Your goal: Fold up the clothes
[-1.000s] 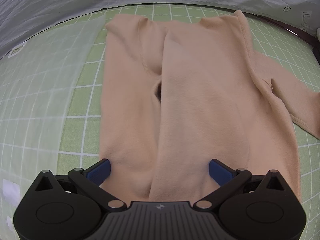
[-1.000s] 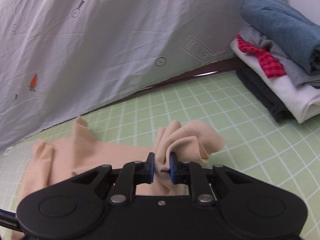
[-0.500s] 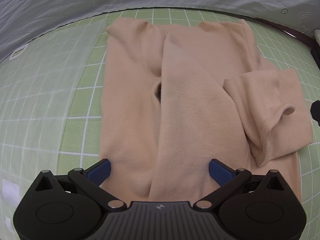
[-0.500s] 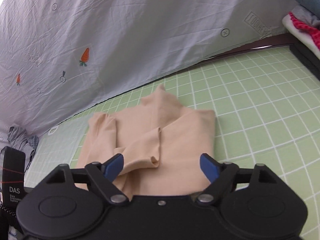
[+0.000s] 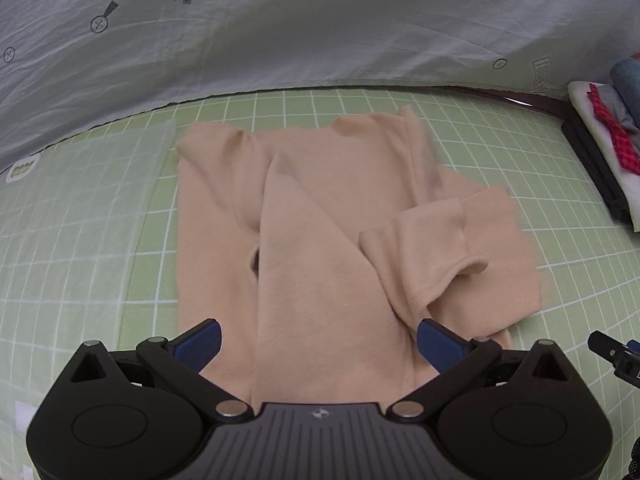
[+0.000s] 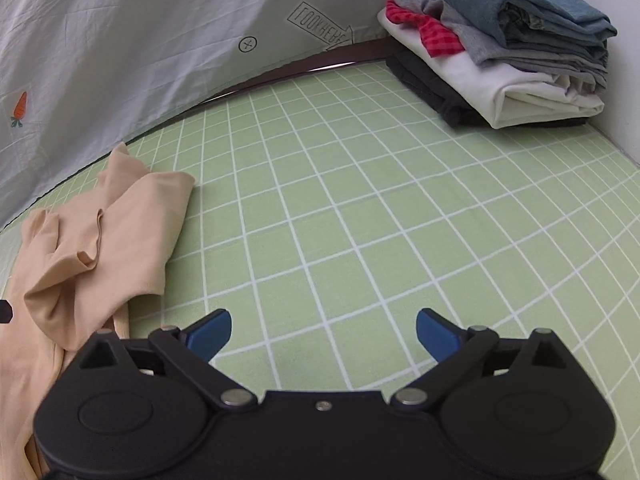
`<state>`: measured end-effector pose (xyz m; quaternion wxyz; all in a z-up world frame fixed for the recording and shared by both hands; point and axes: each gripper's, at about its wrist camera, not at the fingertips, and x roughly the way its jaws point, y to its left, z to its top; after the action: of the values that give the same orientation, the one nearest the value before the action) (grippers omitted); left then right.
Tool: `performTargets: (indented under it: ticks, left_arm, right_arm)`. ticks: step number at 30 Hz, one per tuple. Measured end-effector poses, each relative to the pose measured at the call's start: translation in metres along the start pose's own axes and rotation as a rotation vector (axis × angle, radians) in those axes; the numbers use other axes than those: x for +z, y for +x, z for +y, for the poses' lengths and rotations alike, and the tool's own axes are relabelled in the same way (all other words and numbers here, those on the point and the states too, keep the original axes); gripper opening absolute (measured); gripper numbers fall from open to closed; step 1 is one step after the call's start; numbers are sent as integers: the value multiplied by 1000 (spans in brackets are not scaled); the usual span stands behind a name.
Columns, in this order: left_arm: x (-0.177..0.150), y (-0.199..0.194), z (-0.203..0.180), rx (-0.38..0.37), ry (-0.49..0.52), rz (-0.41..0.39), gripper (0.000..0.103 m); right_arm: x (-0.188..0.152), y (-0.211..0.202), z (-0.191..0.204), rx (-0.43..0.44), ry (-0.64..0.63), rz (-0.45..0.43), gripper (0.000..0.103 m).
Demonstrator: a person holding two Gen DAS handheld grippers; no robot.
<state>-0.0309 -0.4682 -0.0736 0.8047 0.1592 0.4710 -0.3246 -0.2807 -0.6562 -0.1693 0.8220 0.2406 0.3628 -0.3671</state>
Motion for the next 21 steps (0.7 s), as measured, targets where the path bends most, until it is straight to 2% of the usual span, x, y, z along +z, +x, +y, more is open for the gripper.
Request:
performTargets:
  ticks: [2,3,6,7,8,9,11,14,21]
  left_arm:
    - [-5,2,-18,-62,68,-13,90]
    - [-9,6,-26,-79,103,-11,88]
    - [-14,21,-47,-57,214,0,77]
    - [-14,25,-53,-44,250,3,69]
    - [-14,30,-57,-33,278,6,55]
    - [-14,35,-60,-23,301,7,47]
    - [-15,43,-61,-16,325,11,13]
    - [-10,45,-55,-25,313,-11,7]
    - [-2,14,-9,25,189,-161,5]
  right_arm:
    - [2,0,3,5,-7,-9,100]
    - [4,0,5,13,-15,-14,100]
    - [6,2,12,30,-38,-16,100]
    - [5,3,14,33,-45,-8,100]
    - [5,5,16,36,-52,0,100]
    - [4,7,18,39,-59,7,100]
    - [3,8,22,42,-76,18,100]
    - [-1,8,27,38,-99,28,100]
    - [-8,6,44,9,-113,50,100]
